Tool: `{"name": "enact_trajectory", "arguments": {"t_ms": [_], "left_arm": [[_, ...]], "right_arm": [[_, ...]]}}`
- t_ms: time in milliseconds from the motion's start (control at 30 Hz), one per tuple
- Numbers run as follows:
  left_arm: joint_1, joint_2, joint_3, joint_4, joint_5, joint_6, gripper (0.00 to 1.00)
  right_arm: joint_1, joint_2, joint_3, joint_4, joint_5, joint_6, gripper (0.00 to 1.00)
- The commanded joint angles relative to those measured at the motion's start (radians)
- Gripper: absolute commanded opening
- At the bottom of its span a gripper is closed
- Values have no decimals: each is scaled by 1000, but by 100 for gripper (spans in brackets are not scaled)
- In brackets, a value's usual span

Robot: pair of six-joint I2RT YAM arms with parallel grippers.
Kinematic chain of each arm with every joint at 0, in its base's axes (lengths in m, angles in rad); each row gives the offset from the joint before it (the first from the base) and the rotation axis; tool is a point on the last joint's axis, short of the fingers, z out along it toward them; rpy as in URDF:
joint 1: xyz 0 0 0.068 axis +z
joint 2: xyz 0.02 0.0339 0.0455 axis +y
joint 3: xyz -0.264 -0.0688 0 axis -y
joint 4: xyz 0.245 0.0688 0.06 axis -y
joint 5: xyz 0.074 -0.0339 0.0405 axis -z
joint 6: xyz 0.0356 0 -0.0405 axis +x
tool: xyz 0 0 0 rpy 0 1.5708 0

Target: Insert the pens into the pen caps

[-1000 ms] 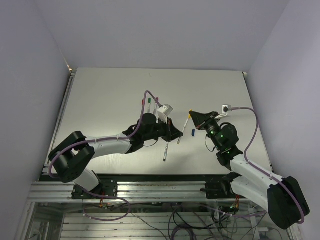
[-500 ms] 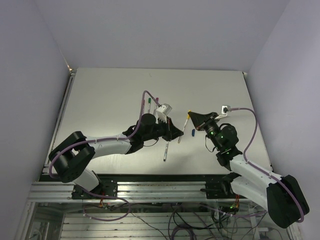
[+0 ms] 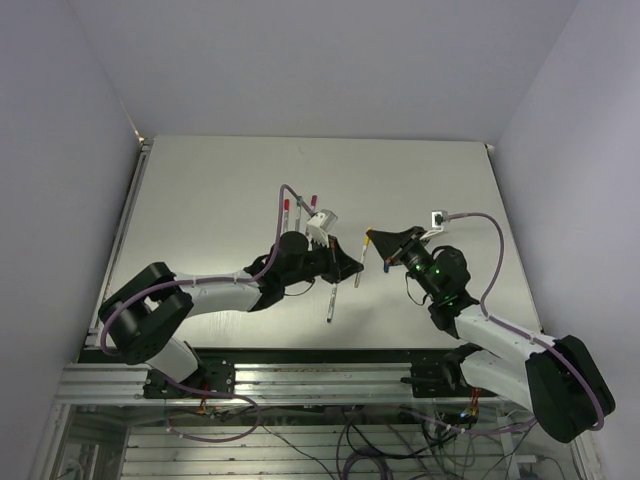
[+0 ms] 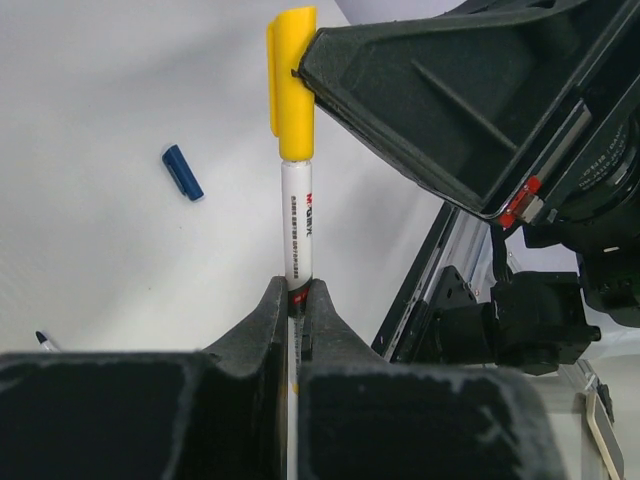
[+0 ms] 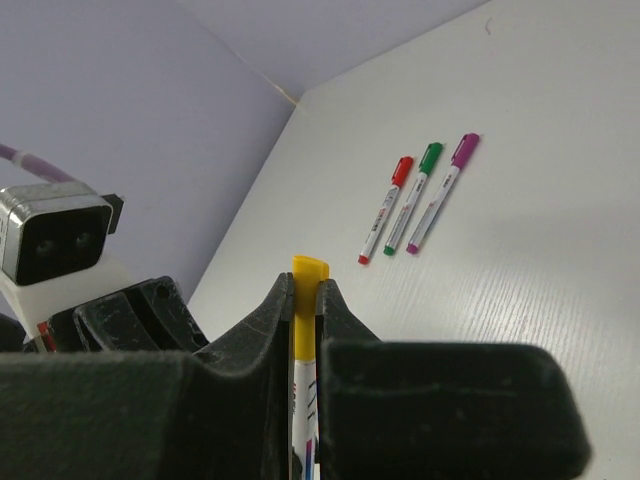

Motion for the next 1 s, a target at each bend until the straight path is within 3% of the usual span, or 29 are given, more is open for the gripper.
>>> {"name": "enact_trajectory", "arguments": {"t_ms": [0, 500, 967], "left_arm": [[19, 9, -1, 173, -46, -24, 7], [64, -51, 10, 151, -140, 23, 7], [110, -93, 10, 123, -195, 42, 7]], "right_arm": [[25, 34, 12, -38, -110, -37, 0], [147, 99, 98, -281, -29, -148, 0], [218, 189, 148, -365, 22, -187, 0]]}}
